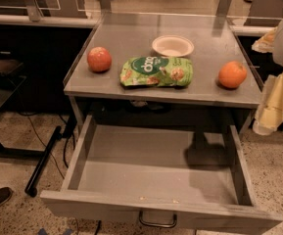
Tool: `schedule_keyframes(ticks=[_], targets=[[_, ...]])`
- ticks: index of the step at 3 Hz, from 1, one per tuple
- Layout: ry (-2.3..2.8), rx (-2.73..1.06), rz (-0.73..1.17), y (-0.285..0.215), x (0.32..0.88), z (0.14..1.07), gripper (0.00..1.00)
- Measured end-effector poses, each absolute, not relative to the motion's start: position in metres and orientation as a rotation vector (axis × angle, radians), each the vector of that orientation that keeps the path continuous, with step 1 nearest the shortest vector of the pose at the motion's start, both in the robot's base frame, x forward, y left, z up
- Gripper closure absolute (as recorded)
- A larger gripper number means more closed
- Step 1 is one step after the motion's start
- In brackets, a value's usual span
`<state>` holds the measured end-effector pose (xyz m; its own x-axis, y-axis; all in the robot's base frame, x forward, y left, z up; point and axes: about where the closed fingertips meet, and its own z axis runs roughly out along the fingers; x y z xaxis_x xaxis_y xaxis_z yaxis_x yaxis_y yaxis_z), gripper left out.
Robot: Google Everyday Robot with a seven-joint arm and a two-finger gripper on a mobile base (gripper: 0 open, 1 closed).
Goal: Place green rice chip bag into top drawer
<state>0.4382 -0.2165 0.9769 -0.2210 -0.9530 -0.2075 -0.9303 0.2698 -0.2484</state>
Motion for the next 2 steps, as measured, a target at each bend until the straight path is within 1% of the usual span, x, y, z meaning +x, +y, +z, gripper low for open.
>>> schedule_keyframes(ticks=[1,2], targets=[[2.229,-1.722,-0.102,-0.216,0.439,0.977,0.00],[2.226,-1.735,-0.089,-0.212,0.459,0.973,0.00]])
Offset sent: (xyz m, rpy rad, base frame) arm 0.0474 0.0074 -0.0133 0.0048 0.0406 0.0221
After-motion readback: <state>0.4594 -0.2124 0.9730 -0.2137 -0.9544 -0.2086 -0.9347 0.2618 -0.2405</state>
